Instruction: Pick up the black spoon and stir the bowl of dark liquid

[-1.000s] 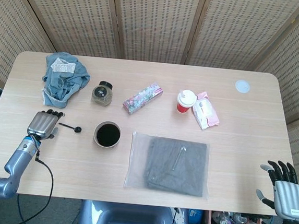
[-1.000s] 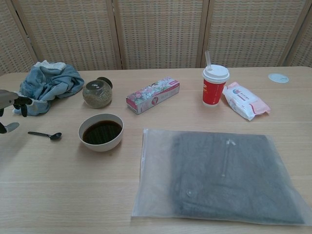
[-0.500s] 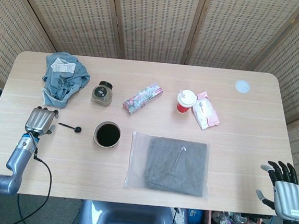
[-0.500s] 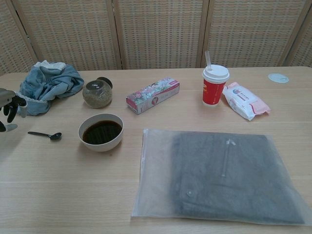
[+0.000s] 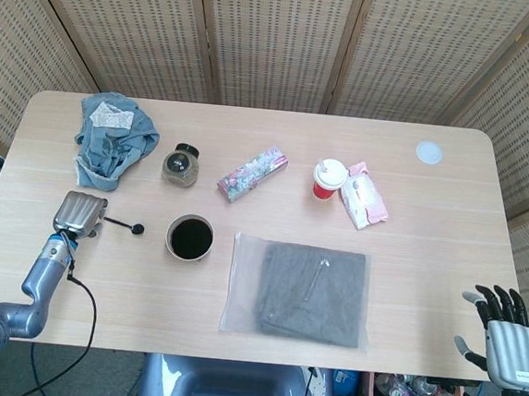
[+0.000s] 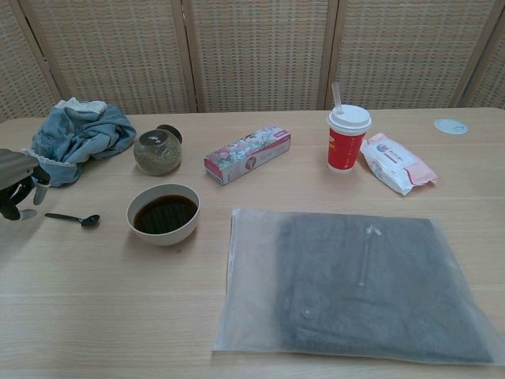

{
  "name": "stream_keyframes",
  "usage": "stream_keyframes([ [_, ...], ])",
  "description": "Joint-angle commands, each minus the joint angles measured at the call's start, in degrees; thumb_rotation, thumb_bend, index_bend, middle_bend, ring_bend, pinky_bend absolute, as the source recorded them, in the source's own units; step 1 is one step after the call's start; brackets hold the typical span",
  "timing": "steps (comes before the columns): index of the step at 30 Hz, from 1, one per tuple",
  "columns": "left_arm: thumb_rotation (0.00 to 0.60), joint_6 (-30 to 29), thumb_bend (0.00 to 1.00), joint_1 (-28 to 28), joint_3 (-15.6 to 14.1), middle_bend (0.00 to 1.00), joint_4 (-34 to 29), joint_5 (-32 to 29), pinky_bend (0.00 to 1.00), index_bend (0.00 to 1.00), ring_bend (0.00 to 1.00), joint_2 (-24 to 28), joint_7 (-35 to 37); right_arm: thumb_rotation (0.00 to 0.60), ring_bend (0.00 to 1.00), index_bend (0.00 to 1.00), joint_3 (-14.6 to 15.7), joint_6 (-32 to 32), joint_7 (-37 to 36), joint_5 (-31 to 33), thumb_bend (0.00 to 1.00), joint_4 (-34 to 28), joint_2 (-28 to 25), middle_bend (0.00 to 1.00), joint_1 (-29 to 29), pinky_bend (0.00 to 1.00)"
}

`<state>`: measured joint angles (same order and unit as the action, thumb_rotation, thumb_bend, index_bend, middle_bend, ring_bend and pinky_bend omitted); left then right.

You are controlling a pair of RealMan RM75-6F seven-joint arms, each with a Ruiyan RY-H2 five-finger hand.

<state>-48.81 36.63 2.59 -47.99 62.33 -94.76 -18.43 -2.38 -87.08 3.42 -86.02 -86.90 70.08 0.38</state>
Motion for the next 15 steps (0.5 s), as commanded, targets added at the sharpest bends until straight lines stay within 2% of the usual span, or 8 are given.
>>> stream_keyframes([
  [1,0.600,0.80,0.34,0.16,0.44,0.75,0.87,0.02,0.53,0.56,0.60,-0.46,-0.48,0.600,0.14,0.29,-0.02,0.02,0.04,0.06,0.34,-0.03,-0.05,0.28,-0.01,0.12],
  [15,0.600,4.83,0.35,1.27,1.94,0.75,3.12,0.19,0.53,0.55,0.60,-1.82,-2.57,0.600,0.15,0.29,-0.06,0.25,0.27,0.25,0.34,-0.10,-0.11,0.29,0.02,0.12],
])
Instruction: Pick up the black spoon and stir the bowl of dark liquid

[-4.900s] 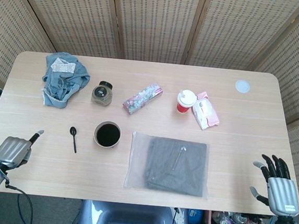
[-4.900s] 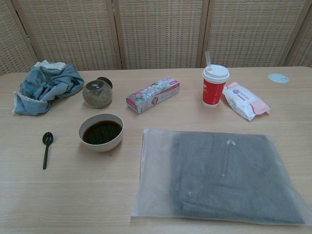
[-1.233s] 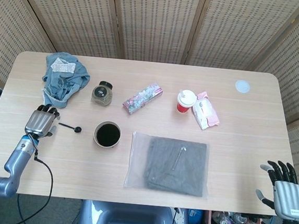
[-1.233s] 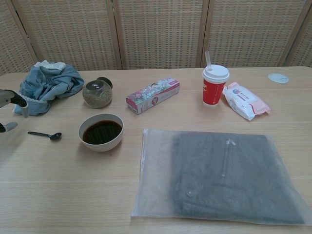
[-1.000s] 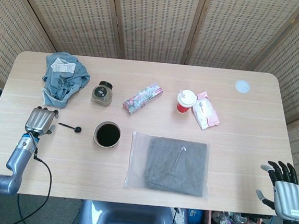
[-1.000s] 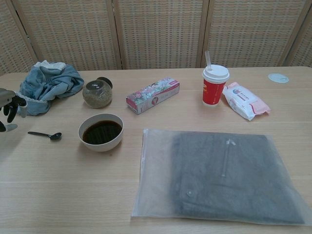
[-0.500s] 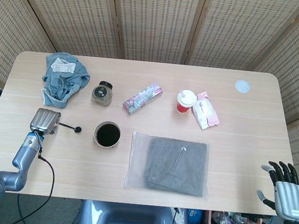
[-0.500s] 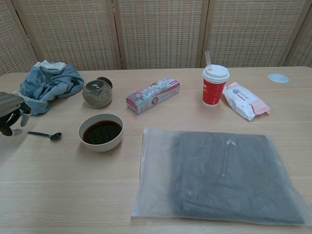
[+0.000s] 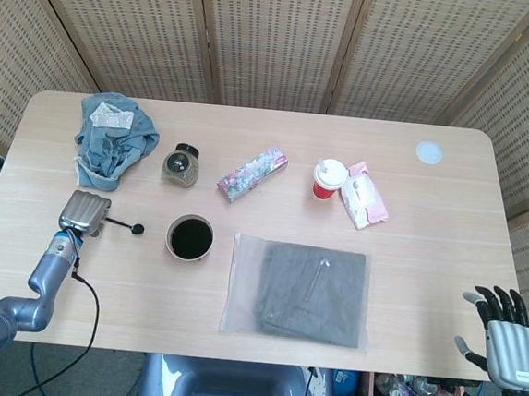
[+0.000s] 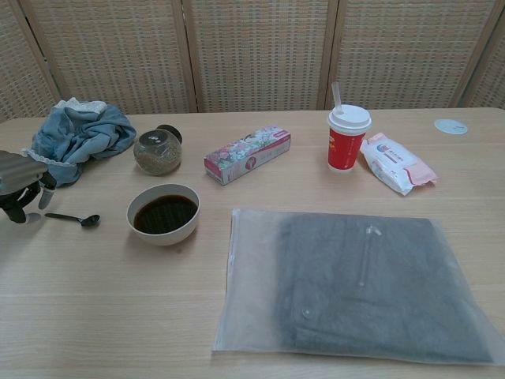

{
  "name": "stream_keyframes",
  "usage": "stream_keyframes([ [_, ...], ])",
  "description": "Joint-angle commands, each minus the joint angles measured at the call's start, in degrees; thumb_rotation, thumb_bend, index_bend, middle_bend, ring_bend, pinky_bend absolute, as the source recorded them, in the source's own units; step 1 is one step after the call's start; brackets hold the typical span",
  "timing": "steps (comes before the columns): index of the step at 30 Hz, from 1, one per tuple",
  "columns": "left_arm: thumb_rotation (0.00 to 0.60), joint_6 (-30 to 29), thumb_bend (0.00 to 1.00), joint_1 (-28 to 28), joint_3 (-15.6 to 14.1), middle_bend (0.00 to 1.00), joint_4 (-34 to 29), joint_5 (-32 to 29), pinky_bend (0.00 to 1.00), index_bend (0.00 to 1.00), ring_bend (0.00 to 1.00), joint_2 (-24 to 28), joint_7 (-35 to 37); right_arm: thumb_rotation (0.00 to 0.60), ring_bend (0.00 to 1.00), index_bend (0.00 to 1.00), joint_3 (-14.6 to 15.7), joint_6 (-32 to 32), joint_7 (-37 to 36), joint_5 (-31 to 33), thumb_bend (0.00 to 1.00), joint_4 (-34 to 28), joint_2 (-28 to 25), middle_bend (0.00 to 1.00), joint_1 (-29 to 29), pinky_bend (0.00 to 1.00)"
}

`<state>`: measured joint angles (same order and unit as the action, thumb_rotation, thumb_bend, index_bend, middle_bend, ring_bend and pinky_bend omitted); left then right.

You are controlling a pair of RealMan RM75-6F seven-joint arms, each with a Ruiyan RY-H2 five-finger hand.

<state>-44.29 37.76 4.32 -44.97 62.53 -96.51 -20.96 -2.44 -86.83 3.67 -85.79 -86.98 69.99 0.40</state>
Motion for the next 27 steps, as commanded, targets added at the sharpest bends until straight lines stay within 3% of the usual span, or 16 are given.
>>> stream_keyframes([
  [1,0.600,0.47,0.36,0.19,0.32,0.75,0.16,0.00,0.53,0.55,0.60,-0.10,-0.05,0.600,0.15,0.29,-0.02,0.01,0.05,0.03,0.34,-0.04,-0.03,0.29,0.00,0.12],
  [9,0.600,1.71,0.36,0.31,0.91,0.75,-0.41,-0.10,0.53,0.39,0.60,0.15,-0.49,0.600,0.15,0.29,0.01,0.21,0.10,0.18,0.34,-0.01,0.01,0.30,0.00,0.12],
  [27,0.600,2.65,0.35,0.14,2.28,0.76,1.36,-0.29,0.53,0.40,0.60,-1.49,1.20,0.600,0.15,0.29,-0.04,0.02,0.10,0.33,0.34,-0.11,-0.23,0.30,-0.20,0.12],
])
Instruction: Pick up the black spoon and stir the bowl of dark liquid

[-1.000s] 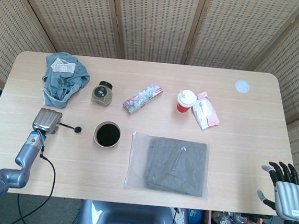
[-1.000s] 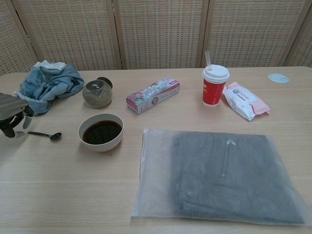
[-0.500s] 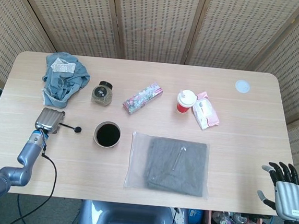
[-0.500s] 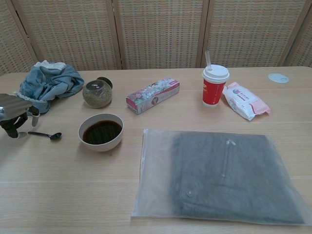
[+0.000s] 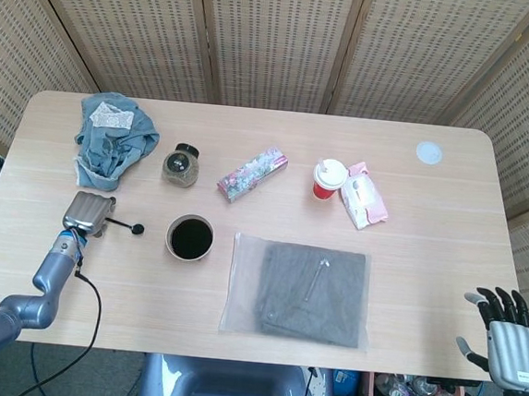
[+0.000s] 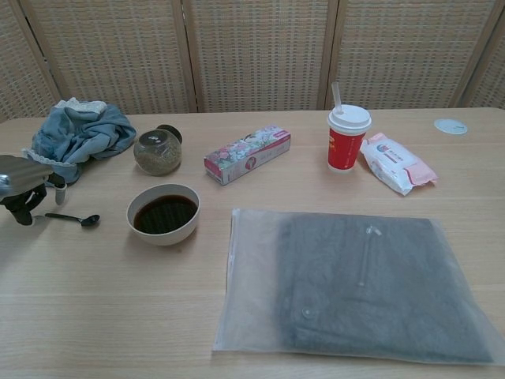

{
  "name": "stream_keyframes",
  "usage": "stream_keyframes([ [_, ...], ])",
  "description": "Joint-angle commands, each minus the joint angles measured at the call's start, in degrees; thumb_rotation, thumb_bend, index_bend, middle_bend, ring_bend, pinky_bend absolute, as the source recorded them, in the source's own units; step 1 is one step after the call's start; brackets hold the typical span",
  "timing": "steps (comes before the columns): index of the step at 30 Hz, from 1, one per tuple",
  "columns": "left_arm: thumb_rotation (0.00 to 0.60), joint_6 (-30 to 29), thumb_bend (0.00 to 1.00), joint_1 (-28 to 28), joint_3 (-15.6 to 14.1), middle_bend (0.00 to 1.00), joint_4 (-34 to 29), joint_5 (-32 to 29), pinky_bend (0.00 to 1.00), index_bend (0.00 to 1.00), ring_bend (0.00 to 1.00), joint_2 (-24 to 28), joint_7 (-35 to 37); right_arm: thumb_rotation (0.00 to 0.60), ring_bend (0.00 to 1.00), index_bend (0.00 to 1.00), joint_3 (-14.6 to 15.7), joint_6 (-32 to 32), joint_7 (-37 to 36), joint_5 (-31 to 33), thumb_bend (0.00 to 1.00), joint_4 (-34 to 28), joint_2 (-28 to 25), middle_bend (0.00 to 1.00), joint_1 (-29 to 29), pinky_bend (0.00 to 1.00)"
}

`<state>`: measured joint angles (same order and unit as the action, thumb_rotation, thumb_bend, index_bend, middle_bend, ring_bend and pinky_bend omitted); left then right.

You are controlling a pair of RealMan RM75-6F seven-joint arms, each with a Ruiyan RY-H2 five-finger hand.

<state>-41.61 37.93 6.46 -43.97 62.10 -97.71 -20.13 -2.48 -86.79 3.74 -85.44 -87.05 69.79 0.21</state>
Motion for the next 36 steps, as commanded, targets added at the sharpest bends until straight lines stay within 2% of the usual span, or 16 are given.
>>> stream_keyframes([
  [1,0.600,-0.05,0.35,-0.04,0.21,0.76,0.52,0.19,0.53,0.41,0.60,-0.40,0.56,0.600,0.15,0.29,0.00,-0.04,0.05,-0.03,0.34,-0.06,-0.05,0.30,-0.01,0.12],
  [10,0.600,-0.09,0.35,-0.16,0.60,0.77,2.31,1.03,0.53,0.46,0.60,-1.48,2.47,0.600,0.15,0.29,-0.02,0.00,0.30,0.19,0.34,-0.24,-0.12,0.30,-0.11,0.12],
  [36,0.600,1.15,0.36,-0.06,2.04,0.78,8.04,2.35,0.53,0.51,0.62,-4.88,5.91,0.600,0.15,0.29,-0.04,0.01,0.58,0.71,0.34,-0.40,-0.35,0.30,-0.45,0.12],
])
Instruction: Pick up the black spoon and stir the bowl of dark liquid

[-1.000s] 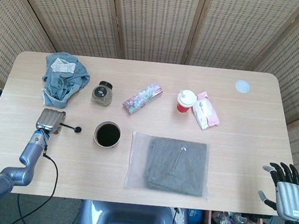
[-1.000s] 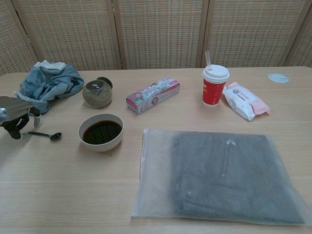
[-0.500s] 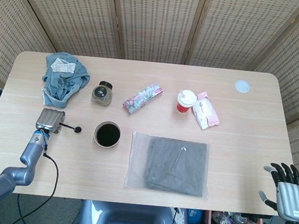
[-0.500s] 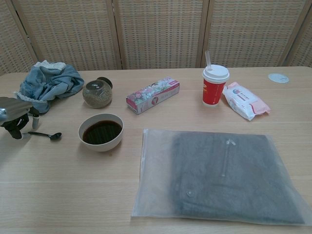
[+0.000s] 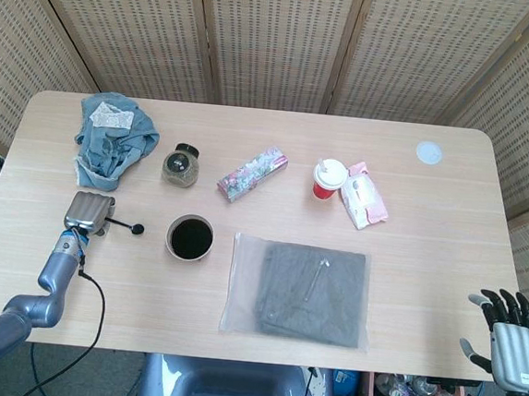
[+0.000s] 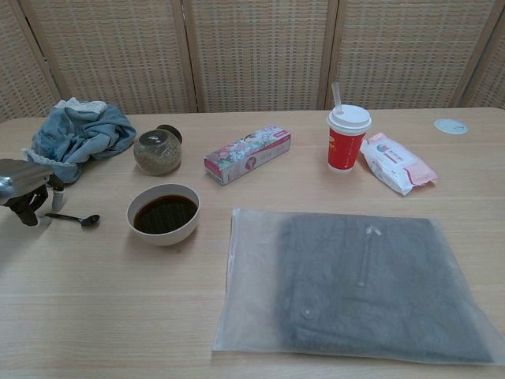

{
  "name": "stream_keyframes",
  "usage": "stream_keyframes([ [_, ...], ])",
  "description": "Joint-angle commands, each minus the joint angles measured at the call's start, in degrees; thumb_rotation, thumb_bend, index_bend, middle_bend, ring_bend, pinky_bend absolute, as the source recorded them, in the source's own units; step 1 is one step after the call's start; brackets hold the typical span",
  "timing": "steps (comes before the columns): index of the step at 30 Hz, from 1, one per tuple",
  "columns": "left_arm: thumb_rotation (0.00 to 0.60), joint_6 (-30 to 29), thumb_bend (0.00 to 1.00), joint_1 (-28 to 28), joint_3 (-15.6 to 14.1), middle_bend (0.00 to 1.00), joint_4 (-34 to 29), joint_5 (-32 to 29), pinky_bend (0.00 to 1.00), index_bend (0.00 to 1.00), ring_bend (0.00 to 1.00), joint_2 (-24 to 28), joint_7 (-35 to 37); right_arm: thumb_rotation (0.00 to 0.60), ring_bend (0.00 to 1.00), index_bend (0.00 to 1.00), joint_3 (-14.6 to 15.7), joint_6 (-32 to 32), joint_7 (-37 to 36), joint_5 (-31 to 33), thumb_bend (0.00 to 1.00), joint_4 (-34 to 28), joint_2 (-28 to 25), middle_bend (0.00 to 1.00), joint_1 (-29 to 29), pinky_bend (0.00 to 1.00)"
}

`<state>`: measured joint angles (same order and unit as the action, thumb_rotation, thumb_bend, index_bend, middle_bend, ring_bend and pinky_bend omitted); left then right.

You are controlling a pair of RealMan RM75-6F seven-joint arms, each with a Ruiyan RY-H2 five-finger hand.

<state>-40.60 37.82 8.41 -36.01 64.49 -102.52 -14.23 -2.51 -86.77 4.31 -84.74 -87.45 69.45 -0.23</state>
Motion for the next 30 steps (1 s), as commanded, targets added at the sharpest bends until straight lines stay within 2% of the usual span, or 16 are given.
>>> stream_keyframes([
  [1,0.600,0.28,0.36,0.09,0.14,0.78,0.17,-0.06,0.53,0.51,0.62,-0.14,-0.02,0.600,0.15,0.29,0.00,0.01,0.02,0.05,0.34,-0.01,-0.02,0.30,-0.02,0.12],
  [24,0.600,1.96,0.36,0.21,0.98,0.79,0.76,-0.76,0.53,0.57,0.63,-0.71,-1.59,0.600,0.15,0.29,-0.05,0.26,-0.21,0.44,0.34,0.16,0.05,0.30,-0.15,0.12],
  [30,0.600,1.48,0.39,-0.20,1.11,0.81,-0.19,-0.96,0.53,0.60,0.64,-0.17,-2.17,0.600,0.15,0.29,-0.06,0.25,-0.38,0.29,0.34,0.21,0.10,0.30,-0.11,0.12],
])
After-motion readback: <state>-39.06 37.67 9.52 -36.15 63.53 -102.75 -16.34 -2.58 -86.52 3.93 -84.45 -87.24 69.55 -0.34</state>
